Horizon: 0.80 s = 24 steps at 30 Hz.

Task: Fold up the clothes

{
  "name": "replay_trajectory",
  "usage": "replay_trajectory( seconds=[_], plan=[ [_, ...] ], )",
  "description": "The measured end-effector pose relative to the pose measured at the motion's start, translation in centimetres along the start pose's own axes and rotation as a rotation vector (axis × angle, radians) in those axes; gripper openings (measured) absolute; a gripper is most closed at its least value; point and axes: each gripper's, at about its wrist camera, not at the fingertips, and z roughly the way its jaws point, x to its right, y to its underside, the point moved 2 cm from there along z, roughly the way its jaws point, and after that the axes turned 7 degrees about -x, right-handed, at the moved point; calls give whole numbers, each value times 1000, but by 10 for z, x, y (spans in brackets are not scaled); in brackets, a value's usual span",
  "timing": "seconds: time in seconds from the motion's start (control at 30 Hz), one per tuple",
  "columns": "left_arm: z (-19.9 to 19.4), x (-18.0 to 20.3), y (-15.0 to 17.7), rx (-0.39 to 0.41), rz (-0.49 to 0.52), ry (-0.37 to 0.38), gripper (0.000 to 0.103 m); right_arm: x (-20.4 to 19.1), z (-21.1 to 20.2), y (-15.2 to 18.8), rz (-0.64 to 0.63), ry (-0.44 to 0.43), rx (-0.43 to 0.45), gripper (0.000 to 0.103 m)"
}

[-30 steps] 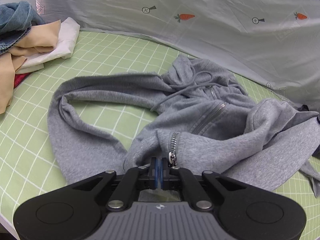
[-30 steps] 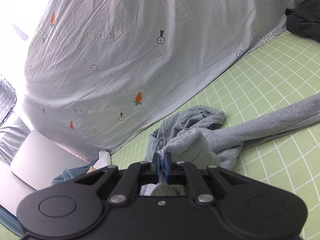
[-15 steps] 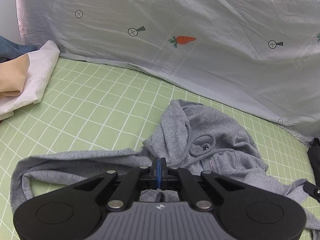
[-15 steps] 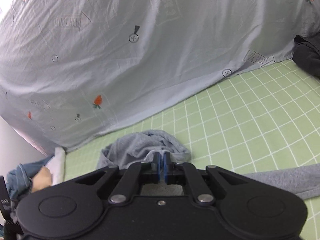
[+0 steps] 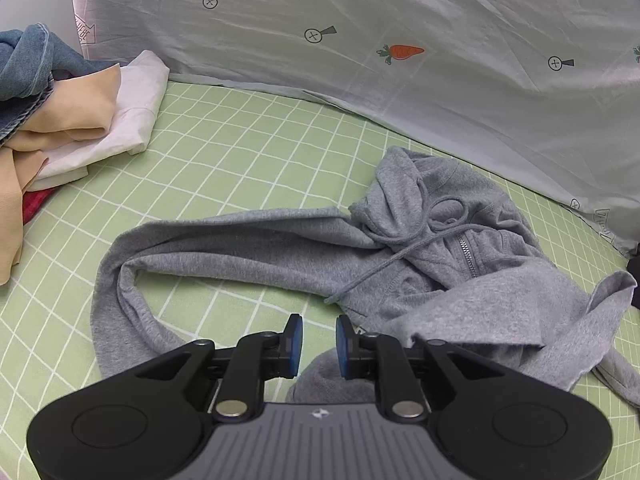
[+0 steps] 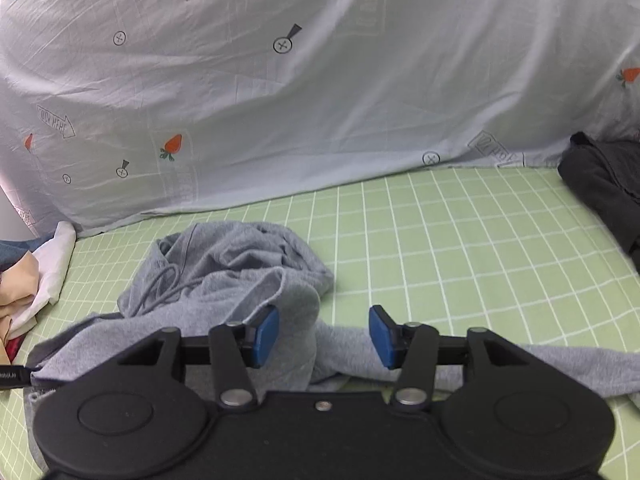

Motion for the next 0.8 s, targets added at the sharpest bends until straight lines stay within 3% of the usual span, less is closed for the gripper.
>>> replay_trajectory(
  seconds=[0.23, 0.4, 0.63, 0.8],
  plan=[
    [-5, -16, 15, -31, -36, 23, 27, -44, 15, -7, -225, 1, 30, 78],
    [-5, -16, 19, -45, -21, 35, 36, -68, 25, 5, -382, 8, -18, 80],
    [3, -14, 26, -109, -2, 72, 37, -51, 28, 34, -409, 119, -112, 80],
    [13, -10, 32, -170, 11, 92, 37, -41, 16, 49, -439, 162, -128, 80]
  ],
)
